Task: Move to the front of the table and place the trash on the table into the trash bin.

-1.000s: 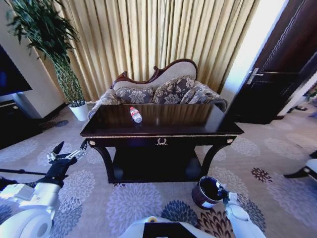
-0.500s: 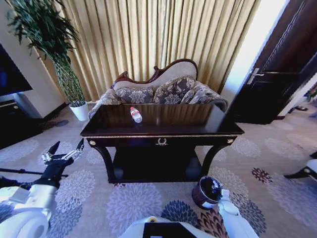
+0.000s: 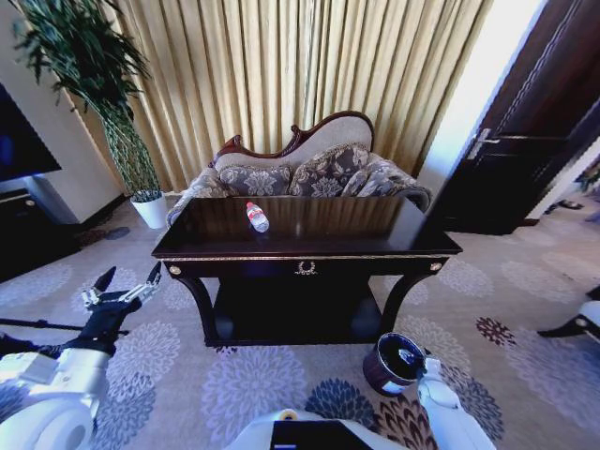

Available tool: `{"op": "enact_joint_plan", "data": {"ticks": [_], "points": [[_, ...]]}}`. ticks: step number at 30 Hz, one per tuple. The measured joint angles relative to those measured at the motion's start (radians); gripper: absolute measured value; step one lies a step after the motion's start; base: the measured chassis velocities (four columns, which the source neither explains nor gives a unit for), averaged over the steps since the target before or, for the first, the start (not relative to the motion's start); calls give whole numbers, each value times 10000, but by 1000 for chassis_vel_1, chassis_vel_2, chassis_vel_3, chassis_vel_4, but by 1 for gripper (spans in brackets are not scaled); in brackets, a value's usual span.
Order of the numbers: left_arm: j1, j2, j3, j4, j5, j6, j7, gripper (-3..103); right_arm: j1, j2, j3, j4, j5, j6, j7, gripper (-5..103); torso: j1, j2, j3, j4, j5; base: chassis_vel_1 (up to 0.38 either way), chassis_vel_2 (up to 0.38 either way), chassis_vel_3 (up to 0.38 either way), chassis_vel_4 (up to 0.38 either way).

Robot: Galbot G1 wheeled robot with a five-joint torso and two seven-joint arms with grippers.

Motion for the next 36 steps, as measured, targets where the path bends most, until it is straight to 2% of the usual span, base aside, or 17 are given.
{"op": "enact_joint_plan", "data": {"ticks": [11,15,18,20,21,23,24,25,27,28,29,31,32,35,36], "points": [[21,-7,-53,0,-4,-14,36,100,-51,13,-5,91,176,-65,0,100,0,0,0,0,0,0,0,0,0],[12,-7,14,0,-4,-16,37,100,-307,-29,-21,797,873,-844,12,100,0,0,0,-2,2,0,0,0,0],[12,-10,25,0,-3,-18,42,100,-434,-52,-6,1310,1253,-1130,52,100,0,0,0,-1,3,0,0,0,0],[15,-8,22,0,-3,-23,47,100,-766,-185,58,2578,1578,-1410,108,100,1,0,0,2,1,0,0,0,0],[15,-8,22,0,-3,-23,47,100,-766,-185,58,2578,1578,-1410,108,100,1,0,0,2,1,0,0,0,0],[21,7,-14,0,-3,-25,47,100,-1201,-433,191,4120,1280,-1472,87,100,0,-1,1,1,1,0,0,0,0],[21,7,-14,0,-3,-25,47,100,-1201,-433,191,4120,1280,-1472,87,100,0,-1,1,1,1,0,0,0,0],[16,7,-15,0,-3,-25,46,100,-1400,-552,283,4892,1148,-1474,78,100,0,0,0,-2,0,0,0,0,0],[-6,-9,10,0,-3,-26,37,100,-1757,-772,551,6515,1337,-1615,80,100,0,0,0,0,1,0,0,0,0],[-6,-9,10,0,-3,-26,37,100,-1757,-772,551,6515,1337,-1615,80,100,0,0,0,0,1,0,0,0,0],[-27,-21,35,0,-2,-26,30,100,-1989,-891,745,7469,1651,-1842,80,100,0,0,0,4,-3,0,0,0,0],[-58,-31,65,0,4,-23,11,100,-2343,-1030,1153,9122,2450,-2486,68,100,0,1,0,-6,0,0,0,0,0],[-58,-31,65,0,4,-23,11,100,-2343,-1030,1153,9122,2450,-2486,68,100,0,1,0,-6,0,0,0,0,0],[-77,-49,134,0,17,-3,-15,100,-2560,-1081,1657,11040,3230,-3318,31,100,0,0,-1,1,-1,0,0,0,0],[-77,-49,134,0,17,-3,-15,100,-2560,-1081,1657,11040,3230,-3318,31,100,0,0,-1,1,-1,0,0,0,0]]}}
